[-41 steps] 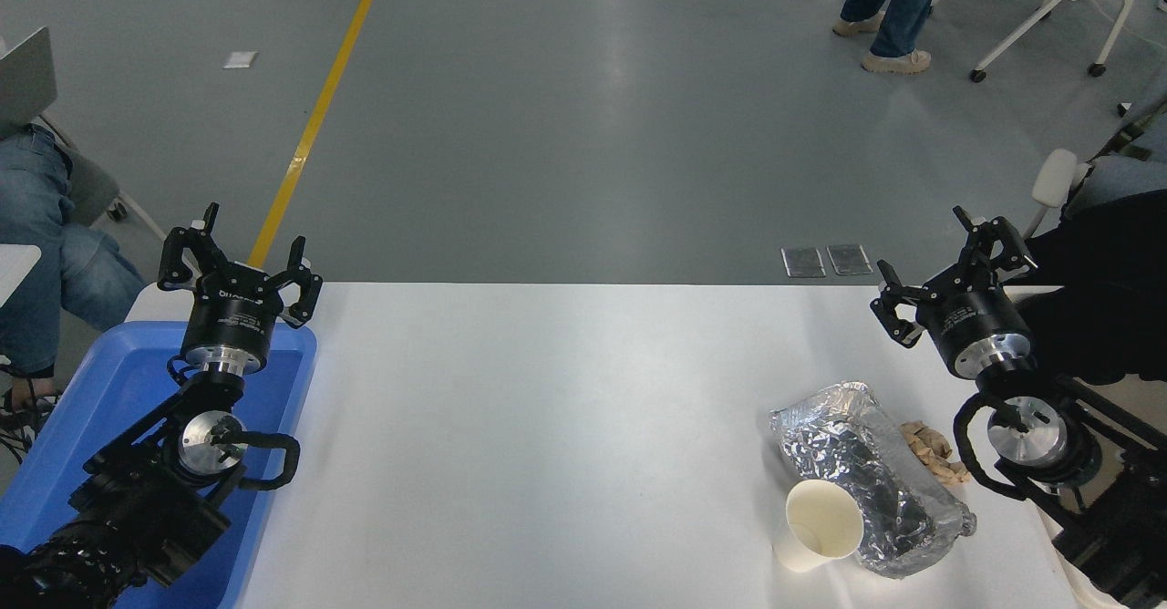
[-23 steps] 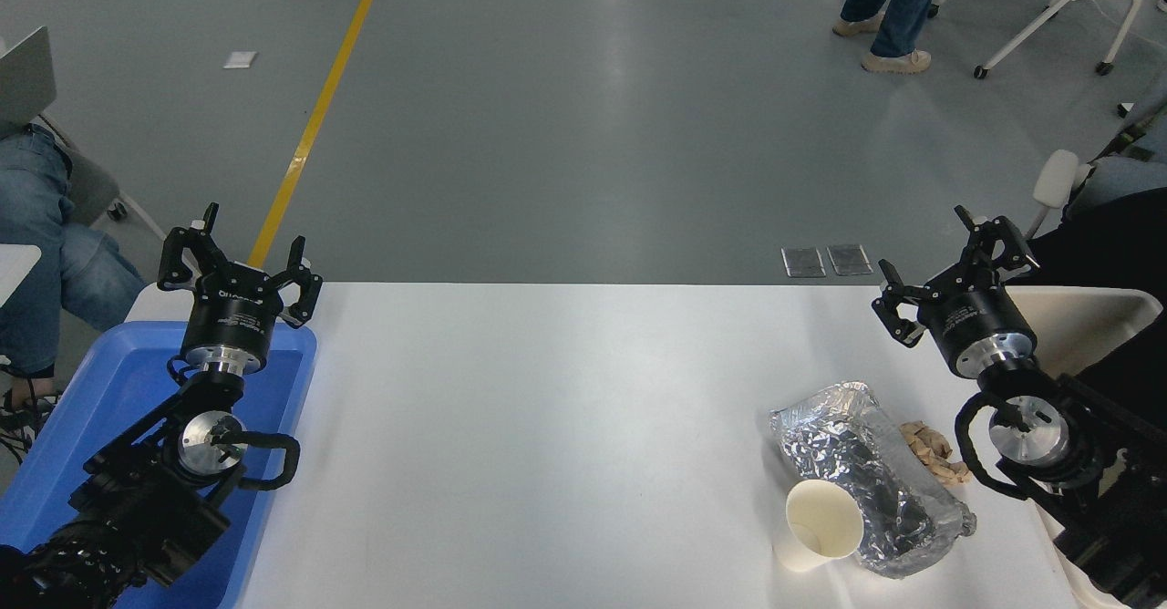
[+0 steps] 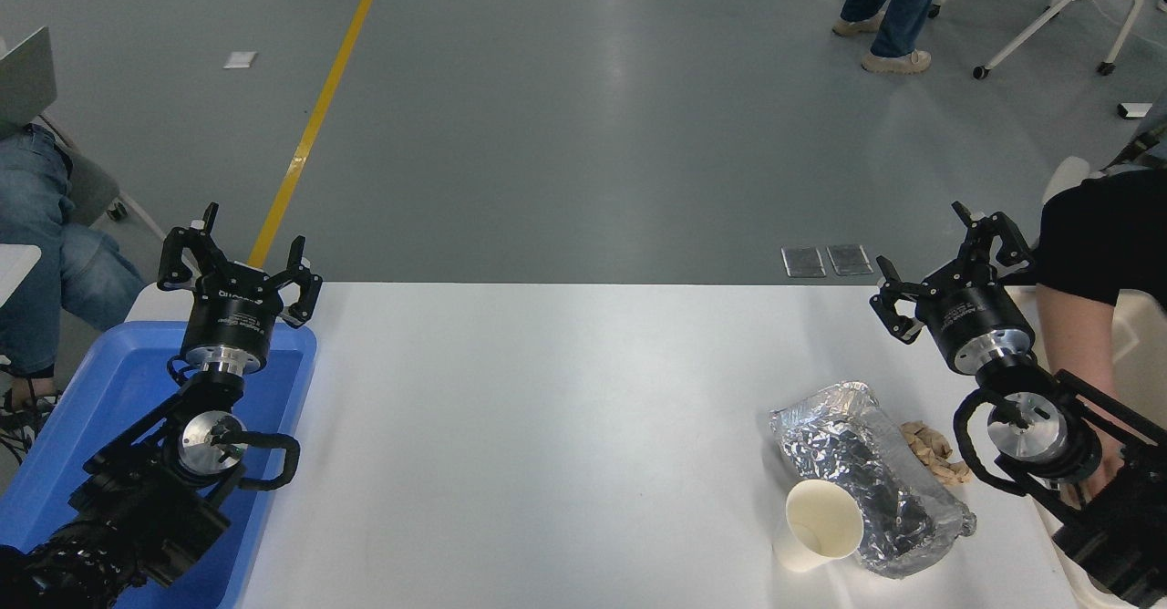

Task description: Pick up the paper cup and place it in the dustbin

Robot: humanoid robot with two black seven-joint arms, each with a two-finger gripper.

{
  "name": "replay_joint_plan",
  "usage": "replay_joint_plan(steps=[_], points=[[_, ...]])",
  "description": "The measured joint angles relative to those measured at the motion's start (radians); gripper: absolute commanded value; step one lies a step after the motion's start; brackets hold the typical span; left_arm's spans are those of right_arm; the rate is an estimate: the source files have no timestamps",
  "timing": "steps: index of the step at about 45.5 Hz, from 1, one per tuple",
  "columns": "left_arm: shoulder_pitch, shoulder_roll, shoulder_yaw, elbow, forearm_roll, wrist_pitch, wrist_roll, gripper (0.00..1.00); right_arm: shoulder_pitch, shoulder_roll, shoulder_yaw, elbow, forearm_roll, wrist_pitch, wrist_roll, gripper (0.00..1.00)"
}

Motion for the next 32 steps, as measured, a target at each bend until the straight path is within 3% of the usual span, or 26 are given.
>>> replay_joint_plan(steps=[13,23,28,32], points=[[0.000,0.000,0.000,0.000,0.000,0.000,0.000,0.99,0.105,-0.043,-0.109,-0.014,0.006,-0.003,-0.002,1.00],[0.000,0.000,-0.001,0.000,0.000,0.000,0.000,0.99,0.283,-0.109,-0.347,-0.029,0.015,-0.004,-0.014,1.00],[0.000,0.000,-0.001,0.000,0.000,0.000,0.000,0.99,0.415,-0.133,-0.529,-0.033,0.045,-0.004,-0.045,1.00],[0.000,0.000,-0.001,0.000,0.000,0.000,0.000,0.99,0.533,-0.146,-0.697,-0.036,0.086,-0.004,-0.096,1.00]])
